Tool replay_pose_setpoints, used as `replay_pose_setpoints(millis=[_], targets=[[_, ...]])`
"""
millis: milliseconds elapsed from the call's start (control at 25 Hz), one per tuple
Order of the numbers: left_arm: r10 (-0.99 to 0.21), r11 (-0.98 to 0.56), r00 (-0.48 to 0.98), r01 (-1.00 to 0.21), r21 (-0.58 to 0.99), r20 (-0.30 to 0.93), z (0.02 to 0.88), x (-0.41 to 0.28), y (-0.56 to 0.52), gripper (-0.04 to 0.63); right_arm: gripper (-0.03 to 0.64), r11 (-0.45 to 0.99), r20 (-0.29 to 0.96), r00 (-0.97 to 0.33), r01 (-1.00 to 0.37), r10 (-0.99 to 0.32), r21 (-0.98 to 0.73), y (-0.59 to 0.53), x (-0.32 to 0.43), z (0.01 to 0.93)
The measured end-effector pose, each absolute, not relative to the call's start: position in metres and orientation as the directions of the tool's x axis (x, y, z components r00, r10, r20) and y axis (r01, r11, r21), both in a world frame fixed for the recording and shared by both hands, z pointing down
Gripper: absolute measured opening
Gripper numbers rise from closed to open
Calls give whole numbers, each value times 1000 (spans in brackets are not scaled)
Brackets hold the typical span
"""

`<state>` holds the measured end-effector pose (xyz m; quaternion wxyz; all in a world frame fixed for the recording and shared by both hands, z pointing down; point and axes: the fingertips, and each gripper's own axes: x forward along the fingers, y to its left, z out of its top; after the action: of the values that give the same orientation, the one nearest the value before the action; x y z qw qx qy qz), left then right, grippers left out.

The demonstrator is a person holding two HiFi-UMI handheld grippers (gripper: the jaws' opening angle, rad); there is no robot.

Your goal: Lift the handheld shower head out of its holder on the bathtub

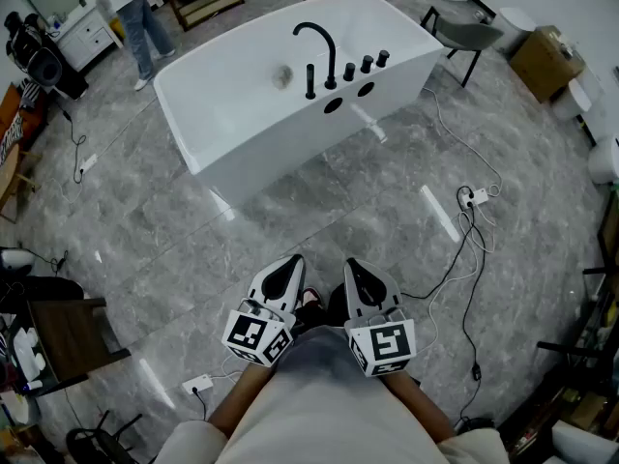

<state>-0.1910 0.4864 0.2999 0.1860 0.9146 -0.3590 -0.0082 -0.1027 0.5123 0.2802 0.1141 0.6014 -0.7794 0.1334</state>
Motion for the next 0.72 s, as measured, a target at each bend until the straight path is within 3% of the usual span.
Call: replay_pose_setpoints(millis=[720], targets=[[-652, -675, 742, -662, 325, 158, 298, -170, 453, 5, 20, 232, 341, -249, -968, -907, -91, 479, -80, 279]])
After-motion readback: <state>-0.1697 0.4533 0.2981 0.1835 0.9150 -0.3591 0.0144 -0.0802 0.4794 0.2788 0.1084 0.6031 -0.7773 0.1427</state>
